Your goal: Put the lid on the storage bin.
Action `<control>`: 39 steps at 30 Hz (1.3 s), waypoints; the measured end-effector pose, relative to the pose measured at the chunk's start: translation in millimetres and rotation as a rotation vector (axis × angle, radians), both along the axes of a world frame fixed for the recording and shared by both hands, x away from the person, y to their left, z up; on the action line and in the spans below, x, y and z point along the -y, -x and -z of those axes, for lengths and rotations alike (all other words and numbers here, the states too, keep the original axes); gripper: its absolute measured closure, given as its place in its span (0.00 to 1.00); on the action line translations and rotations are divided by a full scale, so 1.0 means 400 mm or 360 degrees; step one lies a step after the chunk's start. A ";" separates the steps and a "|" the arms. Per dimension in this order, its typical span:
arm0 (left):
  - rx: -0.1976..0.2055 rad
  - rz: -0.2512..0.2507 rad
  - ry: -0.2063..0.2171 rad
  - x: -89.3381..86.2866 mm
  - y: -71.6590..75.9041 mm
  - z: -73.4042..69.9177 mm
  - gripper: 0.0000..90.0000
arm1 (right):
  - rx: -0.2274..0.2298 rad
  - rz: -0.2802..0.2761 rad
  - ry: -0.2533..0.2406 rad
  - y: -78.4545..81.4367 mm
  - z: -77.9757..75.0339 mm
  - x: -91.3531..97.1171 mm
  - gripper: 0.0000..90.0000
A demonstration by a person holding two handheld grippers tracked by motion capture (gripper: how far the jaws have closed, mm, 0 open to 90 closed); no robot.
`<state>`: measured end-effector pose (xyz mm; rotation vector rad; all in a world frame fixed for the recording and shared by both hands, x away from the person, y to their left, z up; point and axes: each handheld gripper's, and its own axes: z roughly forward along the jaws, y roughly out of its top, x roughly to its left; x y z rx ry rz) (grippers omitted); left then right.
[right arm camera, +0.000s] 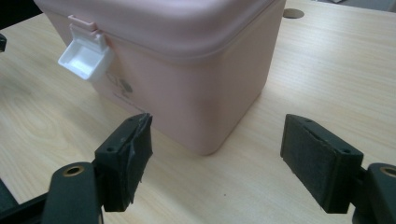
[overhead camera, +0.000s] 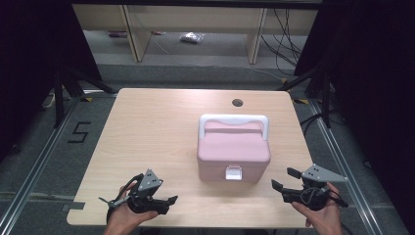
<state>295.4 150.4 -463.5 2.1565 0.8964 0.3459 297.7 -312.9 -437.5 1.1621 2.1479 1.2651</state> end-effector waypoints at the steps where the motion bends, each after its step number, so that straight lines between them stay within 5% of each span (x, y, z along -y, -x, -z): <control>1: 0.0020 0.0003 -0.0016 -0.001 -0.001 0.000 0.28 | -0.0029 0.0007 0.0008 0.005 0.001 -0.001 0.27; 4: 0.0015 0.0009 -0.0007 0.000 0.006 0.000 0.28 | 0.0009 -0.0026 0.0023 0.008 0.010 0.000 0.23; 6: 0.0012 0.0009 -0.0009 -0.002 0.010 0.002 0.28 | -0.0041 -0.0009 -0.0002 0.020 0.017 -0.004 0.21; 13: 0.0007 0.0029 0.0012 -0.005 0.021 0.011 0.27 | -0.0030 -0.0056 0.0046 0.039 0.042 0.000 0.19; 14: 0.0003 0.0026 0.0016 -0.005 0.023 0.012 0.27 | -0.0089 -0.0048 0.0017 0.049 0.042 -0.005 0.19; 17: 0.0016 0.0031 0.0003 -0.009 0.027 0.014 0.26 | -0.0037 -0.0077 0.0051 0.053 0.048 -0.003 0.19; 20: 0.0023 0.0028 -0.0002 -0.013 0.030 0.017 0.25 | -0.0095 -0.0075 0.0023 0.063 0.057 -0.008 0.20; 30: 0.0024 0.0038 -0.0060 -0.019 0.041 0.044 0.24 | -0.0222 -0.0095 0.0172 0.089 0.095 -0.021 0.21; 39: 0.0021 0.0051 -0.0092 -0.018 0.056 0.065 0.24 | -0.0253 -0.0141 0.0311 0.107 0.125 -0.028 0.22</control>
